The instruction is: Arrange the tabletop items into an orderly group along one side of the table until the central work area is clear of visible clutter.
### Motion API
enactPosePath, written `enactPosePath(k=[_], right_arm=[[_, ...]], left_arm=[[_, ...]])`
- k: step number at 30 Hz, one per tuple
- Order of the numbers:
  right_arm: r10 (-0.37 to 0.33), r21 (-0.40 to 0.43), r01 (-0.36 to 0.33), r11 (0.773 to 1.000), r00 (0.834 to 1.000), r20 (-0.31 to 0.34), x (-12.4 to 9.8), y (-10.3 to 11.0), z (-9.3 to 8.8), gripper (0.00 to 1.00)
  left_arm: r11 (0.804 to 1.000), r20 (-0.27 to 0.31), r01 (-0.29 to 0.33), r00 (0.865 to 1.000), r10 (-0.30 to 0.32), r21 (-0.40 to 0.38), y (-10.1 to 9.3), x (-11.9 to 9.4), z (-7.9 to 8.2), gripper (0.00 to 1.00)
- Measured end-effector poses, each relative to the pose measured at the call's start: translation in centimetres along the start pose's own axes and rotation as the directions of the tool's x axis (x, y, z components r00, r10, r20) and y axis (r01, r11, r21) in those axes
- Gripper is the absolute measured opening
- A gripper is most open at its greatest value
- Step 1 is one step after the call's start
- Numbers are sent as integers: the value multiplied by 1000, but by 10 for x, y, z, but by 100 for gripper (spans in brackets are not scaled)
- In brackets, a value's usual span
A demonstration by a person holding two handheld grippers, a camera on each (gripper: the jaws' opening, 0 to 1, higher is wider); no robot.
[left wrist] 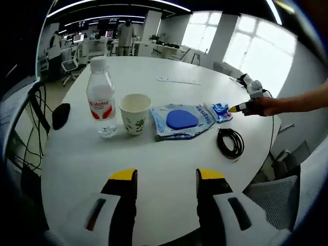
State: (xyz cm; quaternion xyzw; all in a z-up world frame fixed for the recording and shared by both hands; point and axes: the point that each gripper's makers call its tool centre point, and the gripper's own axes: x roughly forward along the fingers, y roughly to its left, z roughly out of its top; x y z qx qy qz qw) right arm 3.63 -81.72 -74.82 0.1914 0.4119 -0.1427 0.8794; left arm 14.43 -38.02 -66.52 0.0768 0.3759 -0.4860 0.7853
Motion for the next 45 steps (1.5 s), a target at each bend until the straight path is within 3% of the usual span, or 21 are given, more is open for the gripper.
enactPosePath(k=[6,24,38,45], right_arm=[[5,-35,-5,999,1000,1,-7,3,-3,2],[20,-41,-19,999,1000,5,-9,9,-12,1],[22,-27,-21,999,1000,6,-7,9,-10,8],[15,-24,-14,1000,1000,18,-17,7,-13,10]], left_arm=[[1000,12,-4,1000,4,-15,4,-3,1,45],[999,25,-13,1000,14,-37,10,-9,1,44],[1000,30,-4,1000,5,-21,9,-12,6,46],[1000,32,-1,999,1,6,13,-17,9,47]])
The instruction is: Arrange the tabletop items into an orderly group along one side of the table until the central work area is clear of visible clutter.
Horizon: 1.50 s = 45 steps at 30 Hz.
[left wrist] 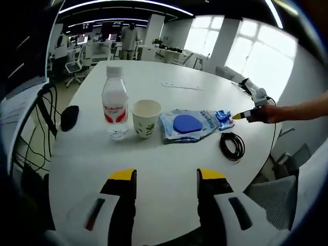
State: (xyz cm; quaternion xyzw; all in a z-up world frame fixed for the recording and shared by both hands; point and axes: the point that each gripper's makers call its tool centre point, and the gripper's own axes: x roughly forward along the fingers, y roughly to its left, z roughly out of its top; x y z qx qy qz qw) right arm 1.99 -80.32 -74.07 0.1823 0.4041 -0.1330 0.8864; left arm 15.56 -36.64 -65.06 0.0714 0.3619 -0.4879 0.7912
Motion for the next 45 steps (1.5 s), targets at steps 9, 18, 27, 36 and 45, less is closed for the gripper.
enactPosePath(k=[9,18,27,36,45], right_arm=[[23,-63,-21,998,999,28,-16,7,-6,18],[48,-94,-41,995,996,78,-51,21,-9,25],[98,-255,-67,965,989,111,-90,43,-8,35],[188,-334,-153,930,979,74,-103,65,-16,53],[231,-471,-211,857,973,-16,-105,96,-34,59]], left_arm=[[1000,6,4,1000,-4,25,12,-1,4,49],[998,10,31,999,-32,54,21,-4,16,49],[994,13,63,998,-64,87,20,-7,21,49],[991,22,87,996,-90,97,19,-12,22,48],[989,9,101,995,-102,106,20,-14,19,51]])
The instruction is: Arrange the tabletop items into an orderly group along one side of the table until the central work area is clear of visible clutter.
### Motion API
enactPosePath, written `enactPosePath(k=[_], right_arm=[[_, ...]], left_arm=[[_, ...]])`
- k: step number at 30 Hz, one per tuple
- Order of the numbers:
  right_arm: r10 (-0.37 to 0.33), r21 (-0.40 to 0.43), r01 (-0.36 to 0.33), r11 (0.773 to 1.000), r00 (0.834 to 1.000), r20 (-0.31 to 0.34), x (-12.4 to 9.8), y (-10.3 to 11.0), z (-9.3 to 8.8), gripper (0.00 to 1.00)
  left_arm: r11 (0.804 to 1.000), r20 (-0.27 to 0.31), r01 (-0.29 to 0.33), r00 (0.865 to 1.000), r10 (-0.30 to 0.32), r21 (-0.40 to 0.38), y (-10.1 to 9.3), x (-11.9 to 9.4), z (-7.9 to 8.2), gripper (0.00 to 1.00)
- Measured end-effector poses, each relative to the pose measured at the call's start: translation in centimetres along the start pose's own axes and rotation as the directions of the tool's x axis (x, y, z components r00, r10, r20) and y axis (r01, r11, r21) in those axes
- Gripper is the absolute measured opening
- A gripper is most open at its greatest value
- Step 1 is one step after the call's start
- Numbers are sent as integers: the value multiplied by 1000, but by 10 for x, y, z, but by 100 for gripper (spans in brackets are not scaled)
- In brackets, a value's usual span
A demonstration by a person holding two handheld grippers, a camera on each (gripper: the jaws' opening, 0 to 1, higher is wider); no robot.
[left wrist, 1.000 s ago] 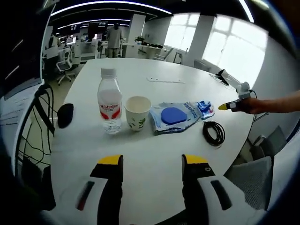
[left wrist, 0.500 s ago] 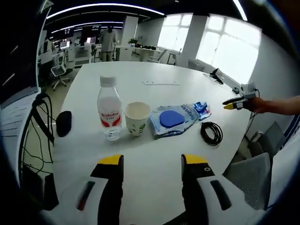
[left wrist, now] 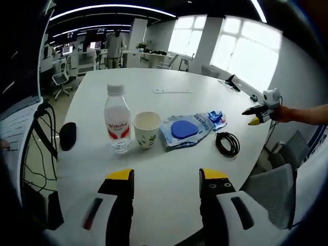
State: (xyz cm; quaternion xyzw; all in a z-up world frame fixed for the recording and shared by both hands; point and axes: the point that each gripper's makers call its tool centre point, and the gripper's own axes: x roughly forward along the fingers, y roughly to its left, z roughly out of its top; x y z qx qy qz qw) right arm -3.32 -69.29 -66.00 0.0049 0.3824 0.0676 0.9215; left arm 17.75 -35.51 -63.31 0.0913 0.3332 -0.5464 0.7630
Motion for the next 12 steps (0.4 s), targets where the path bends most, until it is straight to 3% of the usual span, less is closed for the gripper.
enactPosePath(k=[12], right_arm=[[59,-71,-61,996,998,-31,8,12,1,66]], left_arm=[[999,2,13,1000,-13,33,-7,2,7,55]])
